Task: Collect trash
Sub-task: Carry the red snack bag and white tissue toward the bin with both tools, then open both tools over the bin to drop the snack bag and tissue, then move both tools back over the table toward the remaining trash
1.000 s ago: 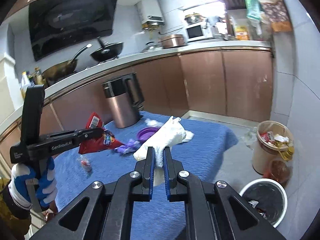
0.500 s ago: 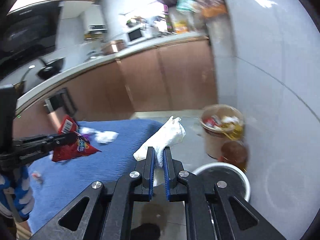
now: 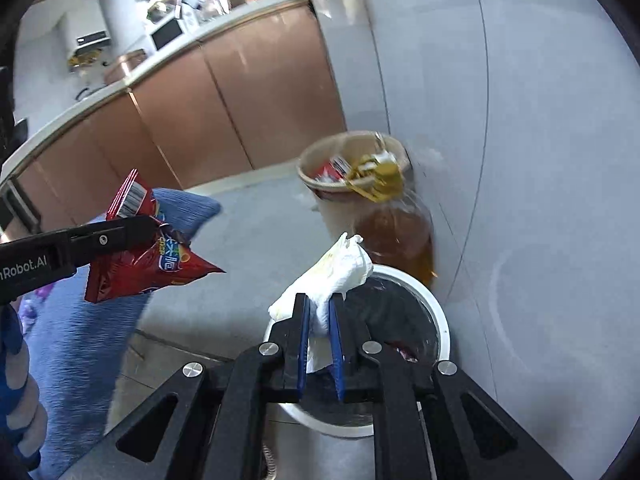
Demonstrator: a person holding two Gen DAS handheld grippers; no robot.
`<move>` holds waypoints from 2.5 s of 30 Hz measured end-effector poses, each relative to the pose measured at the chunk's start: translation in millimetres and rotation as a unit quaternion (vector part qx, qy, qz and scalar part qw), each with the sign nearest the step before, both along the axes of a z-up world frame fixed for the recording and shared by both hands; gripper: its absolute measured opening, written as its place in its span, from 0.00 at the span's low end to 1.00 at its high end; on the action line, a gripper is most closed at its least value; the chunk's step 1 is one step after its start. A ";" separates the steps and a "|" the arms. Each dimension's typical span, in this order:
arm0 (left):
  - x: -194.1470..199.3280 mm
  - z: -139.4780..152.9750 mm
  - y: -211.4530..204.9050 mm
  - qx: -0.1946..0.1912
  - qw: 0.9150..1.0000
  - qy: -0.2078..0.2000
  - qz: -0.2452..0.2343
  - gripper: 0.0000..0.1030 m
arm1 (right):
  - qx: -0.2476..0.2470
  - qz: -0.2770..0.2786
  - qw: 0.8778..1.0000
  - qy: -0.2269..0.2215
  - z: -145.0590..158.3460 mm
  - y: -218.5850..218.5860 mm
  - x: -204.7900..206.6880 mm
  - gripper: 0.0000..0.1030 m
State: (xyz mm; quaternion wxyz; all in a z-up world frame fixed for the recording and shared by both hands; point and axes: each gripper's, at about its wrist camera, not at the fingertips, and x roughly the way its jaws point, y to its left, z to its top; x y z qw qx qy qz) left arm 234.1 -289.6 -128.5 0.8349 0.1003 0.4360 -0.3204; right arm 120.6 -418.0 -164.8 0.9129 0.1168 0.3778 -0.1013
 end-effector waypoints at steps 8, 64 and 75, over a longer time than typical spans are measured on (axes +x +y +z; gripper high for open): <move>18.9 -36.1 -31.9 -0.003 0.999 0.038 -0.005 0.14 | 0.005 -0.024 0.999 0.048 -45.4 -25.7 14.1 0.25; -176.9 118.2 291.0 -0.035 0.941 -0.223 0.251 0.59 | -0.087 0.103 0.978 -0.159 152.9 184.5 -102.7 0.91; -193.2 84.3 370.2 -0.025 0.927 -0.205 0.315 0.59 | -0.092 0.157 0.969 -0.169 150.6 243.3 -102.0 1.00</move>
